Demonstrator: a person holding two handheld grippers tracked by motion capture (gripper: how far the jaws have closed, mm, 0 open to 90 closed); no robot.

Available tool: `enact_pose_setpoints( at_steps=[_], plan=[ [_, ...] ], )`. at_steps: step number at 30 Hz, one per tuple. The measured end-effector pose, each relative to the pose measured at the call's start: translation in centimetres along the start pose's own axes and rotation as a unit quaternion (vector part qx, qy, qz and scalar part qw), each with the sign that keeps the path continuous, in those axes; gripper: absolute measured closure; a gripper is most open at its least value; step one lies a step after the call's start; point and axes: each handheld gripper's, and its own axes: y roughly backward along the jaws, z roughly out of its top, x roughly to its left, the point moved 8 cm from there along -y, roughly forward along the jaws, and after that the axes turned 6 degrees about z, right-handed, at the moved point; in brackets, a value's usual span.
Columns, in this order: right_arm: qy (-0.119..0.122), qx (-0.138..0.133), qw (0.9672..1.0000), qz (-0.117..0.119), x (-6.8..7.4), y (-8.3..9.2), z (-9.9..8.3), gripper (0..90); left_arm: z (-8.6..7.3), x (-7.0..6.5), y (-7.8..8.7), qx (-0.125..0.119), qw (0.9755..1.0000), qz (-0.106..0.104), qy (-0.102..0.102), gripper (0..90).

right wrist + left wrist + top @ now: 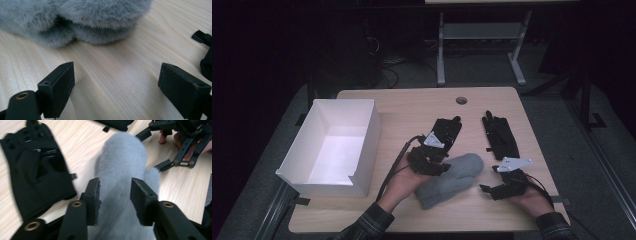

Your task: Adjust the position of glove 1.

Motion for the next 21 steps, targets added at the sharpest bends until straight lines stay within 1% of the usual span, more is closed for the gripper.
enact_pose_setpoints(
  at_steps=[1,2,5,6,8,10,11,12,14,15,16,17,18,19,20,21],
  plan=[
    [0.000,0.000,1.0000,0.000,0.0,0.0,0.0,13.6,0.0,0.0,0.0,0.000,1.0000,0.000,0.000,54.1],
    [0.000,0.000,1.0000,0.000,0.0,0.0,0.0,13.6,-0.5,0.7,0.7,-0.003,1.0000,0.003,-0.001,53.2],
    [0.000,0.000,1.0000,0.000,0.0,0.0,0.0,13.6,-1.1,1.3,1.5,-0.009,0.9999,0.006,-0.006,51.7],
    [0.000,0.000,1.0000,0.000,0.0,0.0,0.0,13.6,-1.8,1.8,2.1,-0.012,0.9999,0.007,-0.008,50.8],
    [0.000,0.000,1.0000,0.000,0.0,0.0,0.0,13.6,-2.8,2.1,2.5,-0.012,0.9999,0.001,-0.009,50.1],
    [0.000,0.000,1.0000,0.000,0.0,0.0,0.0,13.6,-3.8,2.1,2.8,-0.005,0.9999,-0.007,-0.009,48.9],
    [0.000,0.000,1.0000,0.000,0.0,0.0,0.0,13.6,-3.8,2.1,2.8,-0.005,0.9999,-0.007,-0.009,48.3],
    [0.000,0.000,1.0000,0.000,0.0,0.0,0.0,13.6,-4.7,1.9,2.9,-0.001,0.9997,-0.015,-0.018,47.0],
    [0.000,0.000,1.0000,0.000,0.0,0.0,0.0,13.6,-5.3,1.7,2.7,0.002,0.9995,-0.023,-0.019,45.4],
    [0.000,0.000,1.0000,0.000,0.0,0.0,0.0,13.6,-5.3,1.7,2.7,0.002,0.9995,-0.023,-0.019,44.3],
    [0.000,0.000,1.0000,-0.001,0.0,0.0,0.0,13.6,-5.6,1.5,2.4,0.002,0.9993,-0.033,-0.019,44.3],
    [0.000,0.000,1.0000,-0.001,0.0,0.0,0.0,13.6,-5.8,1.5,2.2,0.003,0.9991,-0.037,-0.018,44.6],
    [0.000,0.000,1.0000,-0.001,0.0,0.0,0.0,13.6,-5.8,1.4,2.1,0.007,0.9988,-0.043,-0.021,46.8],
    [0.000,0.000,1.0000,-0.001,0.0,0.0,0.0,13.6,-6.0,1.4,1.9,0.015,0.9986,-0.042,-0.029,52.1],
    [0.000,0.000,1.0000,-0.001,0.0,0.0,0.0,13.6,-6.3,1.5,1.7,0.027,0.9982,-0.035,-0.040,56.8],
    [0.000,0.000,1.0000,-0.001,0.0,0.0,0.0,13.6,-6.3,1.5,1.7,0.027,0.9982,-0.035,-0.040,62.0]
  ],
)
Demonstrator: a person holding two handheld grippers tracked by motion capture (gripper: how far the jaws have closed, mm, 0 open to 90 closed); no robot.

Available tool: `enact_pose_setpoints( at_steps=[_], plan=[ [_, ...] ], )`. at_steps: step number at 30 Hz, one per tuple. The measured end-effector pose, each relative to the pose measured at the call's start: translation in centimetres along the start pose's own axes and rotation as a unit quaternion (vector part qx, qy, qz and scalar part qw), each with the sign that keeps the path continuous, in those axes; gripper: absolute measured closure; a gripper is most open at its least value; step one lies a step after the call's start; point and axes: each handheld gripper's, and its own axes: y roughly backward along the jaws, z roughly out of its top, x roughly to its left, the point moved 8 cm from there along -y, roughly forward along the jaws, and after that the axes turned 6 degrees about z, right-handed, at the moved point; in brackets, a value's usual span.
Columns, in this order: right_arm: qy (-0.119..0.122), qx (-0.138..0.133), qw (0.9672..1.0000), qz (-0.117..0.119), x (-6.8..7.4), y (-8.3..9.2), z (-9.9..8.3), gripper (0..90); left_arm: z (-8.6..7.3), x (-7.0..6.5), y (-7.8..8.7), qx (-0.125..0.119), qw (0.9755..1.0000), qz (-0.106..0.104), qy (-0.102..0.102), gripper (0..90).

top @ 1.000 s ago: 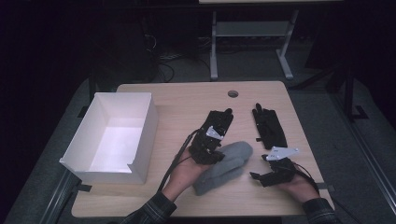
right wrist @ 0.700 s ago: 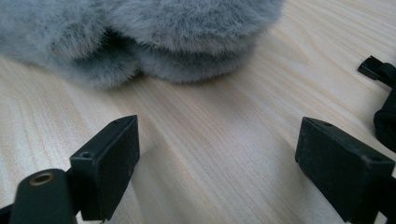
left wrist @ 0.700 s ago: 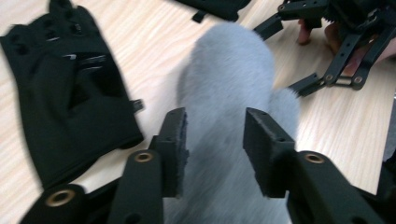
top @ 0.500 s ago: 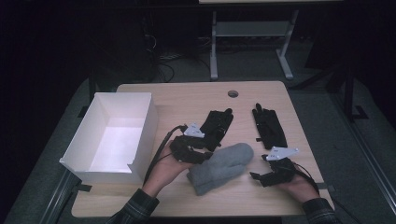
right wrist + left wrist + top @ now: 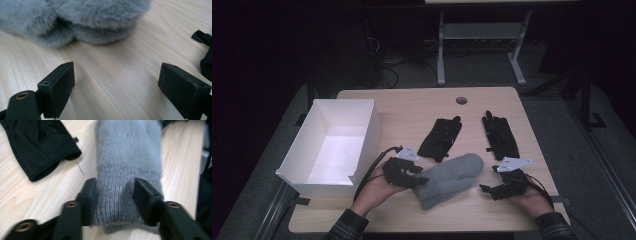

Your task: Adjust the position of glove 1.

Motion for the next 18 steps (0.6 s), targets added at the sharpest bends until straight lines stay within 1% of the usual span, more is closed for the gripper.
enact_pose_setpoints(
  at_steps=[1,2,3,4,5,6,7,8,9,11,12,13,14,15,16,17,18],
  plan=[
    [0.000,0.000,1.0000,0.000,0.0,0.0,0.0,13.6,-0.3,0.1,-0.4,0.011,0.9999,0.002,-0.002,68.7],
    [0.000,0.000,1.0000,0.000,0.0,0.0,0.0,13.6,-0.4,0.1,-0.6,0.017,0.9999,0.001,0.000,73.8],
    [0.000,0.000,1.0000,0.000,0.0,0.0,0.0,13.6,-0.4,0.1,-0.6,0.017,0.9999,0.001,0.000,77.1],
    [0.000,0.000,1.0000,0.000,0.0,0.0,0.0,13.6,-0.4,0.1,-0.7,0.018,0.9998,0.001,0.007,79.7],
    [0.000,0.000,1.0000,0.000,0.0,0.0,0.0,13.6,-0.3,0.2,-0.6,0.022,0.9997,0.001,0.011,80.9],
    [0.000,0.000,1.0000,0.000,0.0,0.0,0.0,13.6,-0.1,0.2,-0.5,0.014,0.9996,0.000,0.023,81.6],
    [0.000,0.000,1.0000,0.000,0.0,0.0,0.0,13.6,0.1,0.2,-0.2,0.011,0.9995,-0.003,0.031,82.3],
    [0.000,0.000,1.0000,0.000,0.0,0.0,0.0,13.6,0.1,0.2,-0.2,0.011,0.9995,-0.003,0.031,82.7],
    [0.000,0.000,1.0000,0.000,0.0,0.0,0.0,13.6,0.3,0.1,0.1,0.003,0.9989,-0.008,0.045,83.1],
    [0.000,0.000,1.0000,0.000,0.0,0.0,0.0,13.6,0.8,-0.1,0.7,-0.012,0.9976,-0.011,0.068,83.3],
    [0.000,0.000,1.0000,0.000,0.0,0.0,0.0,13.6,1.0,-0.3,1.3,-0.015,0.9964,-0.010,0.083,83.4],
    [0.000,0.000,1.0000,0.000,0.0,0.0,0.0,13.6,1.0,-0.3,1.3,-0.015,0.9964,-0.010,0.083,83.4],
    [0.000,0.000,1.0000,0.000,0.0,0.0,0.0,13.6,1.3,-0.6,1.7,-0.015,0.9943,-0.010,0.105,83.4],
    [0.000,0.000,1.0000,0.000,0.0,0.0,0.0,13.6,1.4,-0.8,1.9,-0.019,0.9928,-0.007,0.118,83.5],
    [0.000,0.000,1.0000,0.000,0.0,0.0,0.0,13.6,1.4,-0.8,1.9,-0.019,0.9928,-0.007,0.118,83.5],
    [0.000,0.000,1.0000,0.000,0.0,0.0,0.0,13.6,1.6,-1.4,2.1,-0.021,0.9904,-0.018,0.135,83.6],
    [0.000,0.000,1.0000,0.000,0.0,0.0,0.0,13.6,1.6,-1.8,2.1,-0.021,0.9903,-0.016,0.136,83.5]
  ],
)
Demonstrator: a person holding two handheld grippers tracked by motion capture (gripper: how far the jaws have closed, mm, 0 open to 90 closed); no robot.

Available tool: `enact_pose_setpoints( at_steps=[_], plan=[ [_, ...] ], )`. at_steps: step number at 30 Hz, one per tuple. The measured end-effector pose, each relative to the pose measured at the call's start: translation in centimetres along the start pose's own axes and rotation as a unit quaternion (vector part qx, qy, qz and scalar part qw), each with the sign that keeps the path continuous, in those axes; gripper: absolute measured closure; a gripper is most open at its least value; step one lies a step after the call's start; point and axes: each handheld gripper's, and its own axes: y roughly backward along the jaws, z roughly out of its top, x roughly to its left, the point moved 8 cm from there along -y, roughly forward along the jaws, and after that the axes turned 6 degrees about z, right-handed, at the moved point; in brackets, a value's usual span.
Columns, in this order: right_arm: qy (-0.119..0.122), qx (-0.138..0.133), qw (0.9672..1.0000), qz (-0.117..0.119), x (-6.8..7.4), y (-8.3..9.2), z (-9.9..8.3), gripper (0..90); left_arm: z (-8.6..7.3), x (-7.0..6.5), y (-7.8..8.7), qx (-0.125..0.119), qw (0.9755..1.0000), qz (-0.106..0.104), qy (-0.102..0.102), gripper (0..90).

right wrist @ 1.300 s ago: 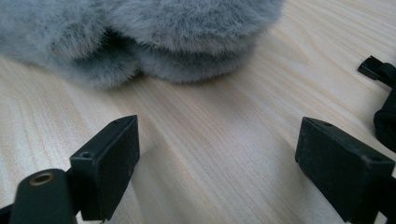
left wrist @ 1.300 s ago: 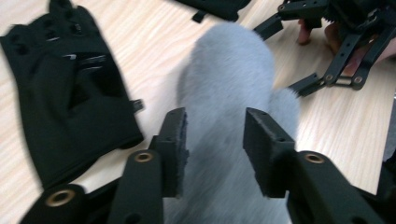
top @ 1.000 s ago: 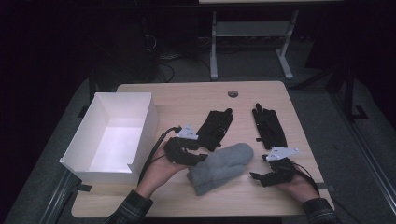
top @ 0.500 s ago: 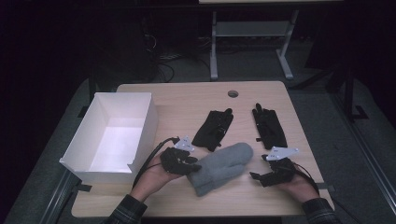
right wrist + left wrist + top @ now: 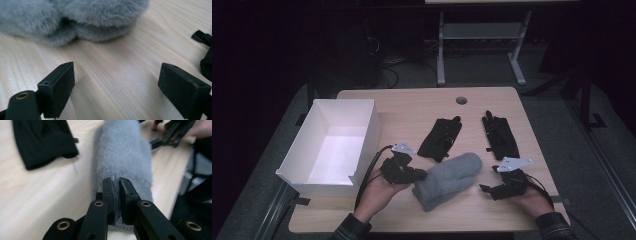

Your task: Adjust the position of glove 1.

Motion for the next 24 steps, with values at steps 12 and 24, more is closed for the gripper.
enact_pose_setpoints(
  at_steps=[12,24],
  plan=[
    [0.000,0.000,1.0000,0.000,0.0,0.0,0.0,13.6,-1.7,0.6,-1.5,0.005,0.9992,0.025,-0.031,60.9],
    [-0.022,0.010,0.9996,0.013,0.6,0.7,1.7,78.8,-0.6,3.6,-1.1,-0.027,0.9972,0.048,-0.051,89.3]
  ],
)
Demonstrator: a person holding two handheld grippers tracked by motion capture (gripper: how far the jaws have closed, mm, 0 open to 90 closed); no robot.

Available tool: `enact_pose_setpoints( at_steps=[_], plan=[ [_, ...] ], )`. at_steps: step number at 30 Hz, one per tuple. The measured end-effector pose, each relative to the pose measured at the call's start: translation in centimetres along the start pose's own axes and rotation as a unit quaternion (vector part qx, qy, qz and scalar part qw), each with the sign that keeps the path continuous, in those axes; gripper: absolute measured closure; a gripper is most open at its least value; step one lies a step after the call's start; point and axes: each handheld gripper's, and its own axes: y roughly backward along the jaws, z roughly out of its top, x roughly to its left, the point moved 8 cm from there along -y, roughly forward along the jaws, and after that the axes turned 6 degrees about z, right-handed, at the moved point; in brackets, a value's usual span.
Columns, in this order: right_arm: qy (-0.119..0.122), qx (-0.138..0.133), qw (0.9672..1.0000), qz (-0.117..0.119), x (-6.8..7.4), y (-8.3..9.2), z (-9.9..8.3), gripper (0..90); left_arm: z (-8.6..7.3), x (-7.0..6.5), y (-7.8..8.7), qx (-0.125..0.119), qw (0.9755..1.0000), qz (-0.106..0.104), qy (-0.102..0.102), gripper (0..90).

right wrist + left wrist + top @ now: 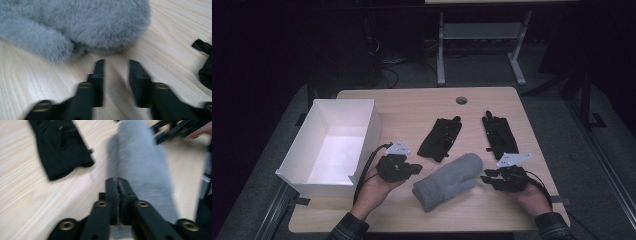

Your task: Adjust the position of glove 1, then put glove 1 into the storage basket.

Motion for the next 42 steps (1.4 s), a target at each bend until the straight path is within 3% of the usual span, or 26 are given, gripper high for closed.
enact_pose_setpoints(
  at_steps=[2,5,6,9,18,27,31,34,37,40,41,42],
  plan=[
    [-0.001,0.010,0.9999,0.002,0.0,-0.4,0.2,89.8,-0.8,0.3,-1.4,0.020,0.9997,-0.008,0.008,89.4],
    [0.001,0.014,0.9999,0.001,-0.2,-1.1,0.6,90.0,-1.6,0.0,-2.8,0.040,0.9986,-0.030,0.018,89.5],
    [-0.003,0.013,0.9999,0.002,-0.2,-1.3,0.8,90.0,-1.8,-0.1,-3.0,0.046,0.9982,-0.036,0.011,89.5],
    [-0.001,0.011,0.9999,0.002,-0.2,-1.7,1.3,90.0,-2.0,-1.0,-3.1,0.045,0.9974,-0.054,0.016,89.4],
    [-0.004,0.014,0.9999,0.007,-0.5,-2.7,2.1,90.0,-2.8,-2.2,-2.8,0.047,0.9960,-0.074,0.017,89.4],
    [0.000,0.018,0.9997,0.016,-0.5,-3.8,3.0,90.0,-3.1,-4.2,-2.4,0.050,0.9935,-0.102,0.002,89.4],
    [0.006,0.008,0.9996,0.025,0.0,-4.4,3.8,90.0,-3.3,-5.0,-2.5,0.056,0.9917,-0.116,-0.006,89.1],
    [0.007,0.009,0.9995,0.028,0.2,-4.6,4.0,90.0,-3.3,-5.0,-2.4,0.054,0.9924,-0.110,-0.009,87.7],
    [0.015,0.010,0.9992,0.035,0.6,-5.1,4.3,90.0,-2.9,-4.0,-1.8,0.039,0.9947,-0.095,-0.001,83.8],
    [0.016,0.012,0.9991,0.038,0.8,-5.1,4.3,90.0,-2.4,-3.5,-1.5,0.027,0.9958,-0.088,0.002,71.5],
    [0.016,0.012,0.9991,0.038,0.8,-5.1,4.3,89.7,-2.0,-3.2,-1.3,0.018,0.9963,-0.084,0.001,71.5],
    [0.015,0.014,0.9991,0.037,0.6,-5.1,4.2,86.2,-1.2,-2.8,-1.2,0.008,0.9965,-0.083,0.002,56.1]
  ],
)
